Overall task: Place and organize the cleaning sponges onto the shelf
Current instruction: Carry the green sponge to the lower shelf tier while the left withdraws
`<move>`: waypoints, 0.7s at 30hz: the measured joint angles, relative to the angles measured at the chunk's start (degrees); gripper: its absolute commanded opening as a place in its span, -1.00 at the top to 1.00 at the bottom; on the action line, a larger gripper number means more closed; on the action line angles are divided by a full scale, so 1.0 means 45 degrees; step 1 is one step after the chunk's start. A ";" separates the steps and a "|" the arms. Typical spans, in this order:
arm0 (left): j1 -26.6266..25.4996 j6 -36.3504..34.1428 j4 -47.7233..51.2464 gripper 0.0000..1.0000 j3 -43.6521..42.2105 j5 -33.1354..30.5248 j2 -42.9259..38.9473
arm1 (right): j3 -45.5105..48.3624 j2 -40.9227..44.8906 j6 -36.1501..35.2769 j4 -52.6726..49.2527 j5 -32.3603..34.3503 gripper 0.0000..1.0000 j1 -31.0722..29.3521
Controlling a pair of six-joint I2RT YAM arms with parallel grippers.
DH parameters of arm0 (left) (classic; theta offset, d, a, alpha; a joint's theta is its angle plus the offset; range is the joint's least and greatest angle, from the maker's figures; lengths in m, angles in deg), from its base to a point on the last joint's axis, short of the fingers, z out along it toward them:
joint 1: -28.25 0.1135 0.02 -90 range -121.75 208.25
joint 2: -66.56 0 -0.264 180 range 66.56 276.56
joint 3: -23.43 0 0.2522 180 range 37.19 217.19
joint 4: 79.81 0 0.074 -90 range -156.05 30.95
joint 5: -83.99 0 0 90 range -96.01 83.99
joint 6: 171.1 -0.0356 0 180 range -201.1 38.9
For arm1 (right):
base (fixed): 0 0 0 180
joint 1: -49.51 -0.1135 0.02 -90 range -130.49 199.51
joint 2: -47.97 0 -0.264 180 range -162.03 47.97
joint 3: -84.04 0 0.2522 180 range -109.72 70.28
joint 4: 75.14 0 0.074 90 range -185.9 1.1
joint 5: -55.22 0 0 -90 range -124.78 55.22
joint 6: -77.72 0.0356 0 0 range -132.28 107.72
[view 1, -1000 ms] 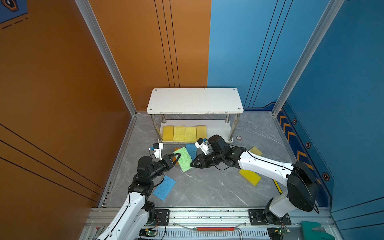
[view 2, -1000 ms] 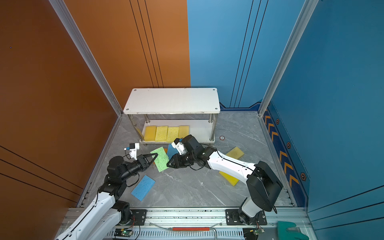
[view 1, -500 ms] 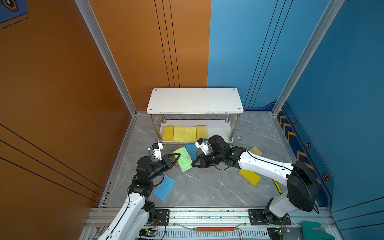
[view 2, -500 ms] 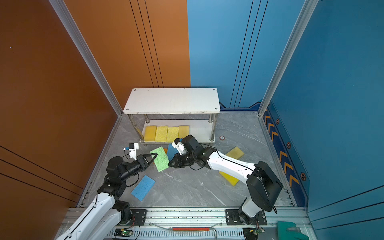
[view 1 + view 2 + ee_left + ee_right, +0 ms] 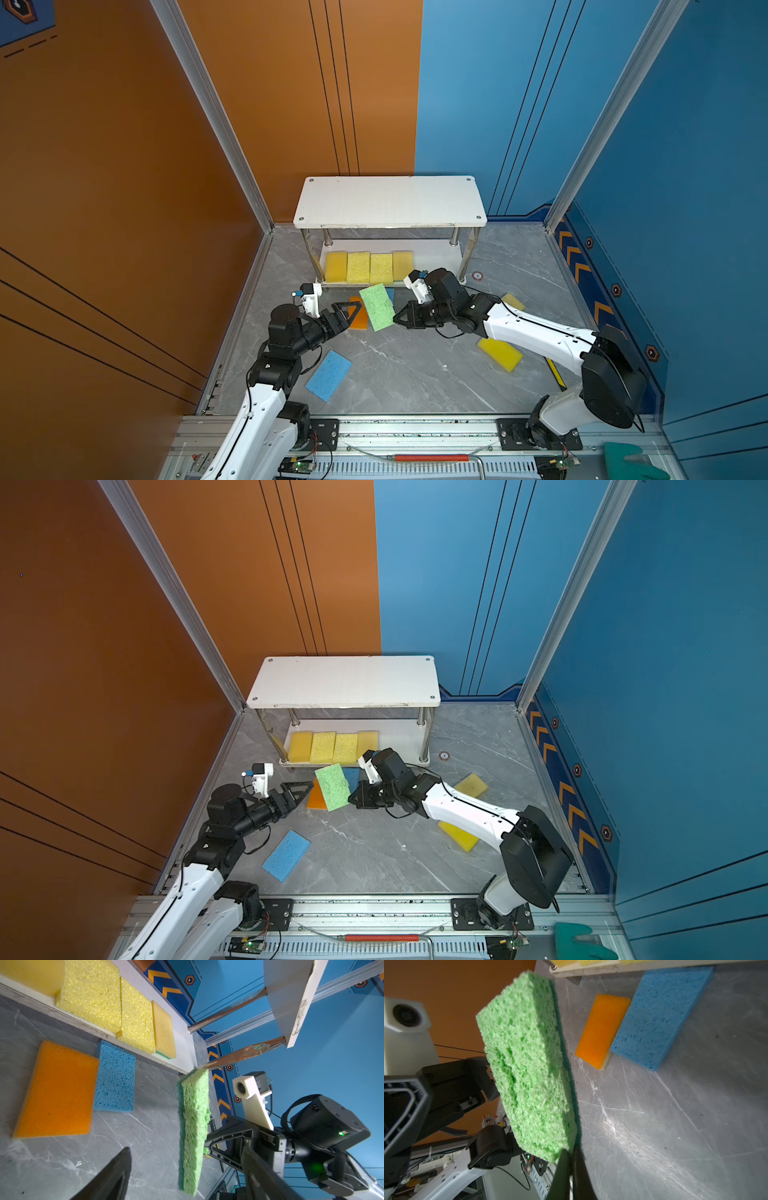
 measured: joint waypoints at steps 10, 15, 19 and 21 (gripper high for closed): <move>0.1525 -0.4036 0.5469 -0.90 0.3643 -0.2531 -0.0607 | 0.0000 0.0355 0.0457 -0.0189 0.3308 0.96 0.1112; 0.1695 -0.5129 0.6912 -0.99 0.3716 -0.3823 -0.0758 | 0.0000 0.0544 0.0447 -0.0427 0.4867 0.96 0.1530; 0.1690 -0.6028 0.7757 -0.96 0.3823 -0.4911 -0.0797 | 0.0000 0.0563 0.0437 -0.0486 0.6047 0.95 0.1802; 0.1690 -0.6421 0.8004 -0.96 0.3871 -0.5387 -0.0874 | -0.0005 0.0554 0.0413 -0.0534 0.6538 0.95 0.1860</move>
